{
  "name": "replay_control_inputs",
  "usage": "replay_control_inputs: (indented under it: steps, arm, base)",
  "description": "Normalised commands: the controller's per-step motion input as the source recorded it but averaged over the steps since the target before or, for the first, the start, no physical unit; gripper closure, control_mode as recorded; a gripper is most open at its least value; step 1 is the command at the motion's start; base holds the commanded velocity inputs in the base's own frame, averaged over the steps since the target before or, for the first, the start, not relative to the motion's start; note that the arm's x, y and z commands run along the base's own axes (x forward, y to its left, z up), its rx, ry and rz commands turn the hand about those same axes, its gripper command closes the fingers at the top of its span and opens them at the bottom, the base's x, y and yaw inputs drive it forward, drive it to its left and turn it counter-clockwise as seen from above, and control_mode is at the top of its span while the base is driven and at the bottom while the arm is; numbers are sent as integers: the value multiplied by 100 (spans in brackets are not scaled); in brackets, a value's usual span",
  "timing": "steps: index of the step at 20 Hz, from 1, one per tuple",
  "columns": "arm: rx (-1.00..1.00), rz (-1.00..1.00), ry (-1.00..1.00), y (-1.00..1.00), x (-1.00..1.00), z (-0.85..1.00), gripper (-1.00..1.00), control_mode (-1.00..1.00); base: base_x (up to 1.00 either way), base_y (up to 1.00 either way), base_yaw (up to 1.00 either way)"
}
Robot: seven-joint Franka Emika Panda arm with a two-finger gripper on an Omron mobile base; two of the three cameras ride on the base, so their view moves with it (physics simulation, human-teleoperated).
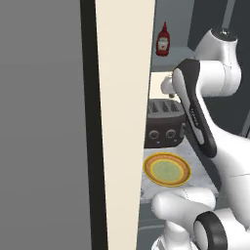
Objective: Move the hot dog bun to the plate on the dining table and place the condiment next to that plate. Then navigate to the fridge and take the sausage and place it on the plate as well.
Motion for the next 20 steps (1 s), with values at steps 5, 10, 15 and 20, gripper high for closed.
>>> replay_control_inputs:
  steps: [5,10,15,20]
  arm:
    - [-5,-1,-34,0,44,54,-100,-100]
    - [-2,-3,-2,0,73,64,-100,-100]
    - [0,-2,-15,0,61,68,-100,-100]
    - [0,-2,-15,-1,82,23,-100,-100]
  base:
    - [0,0,0]
    - [0,0,0]
    - [0,0,0]
    - [0,0,0]
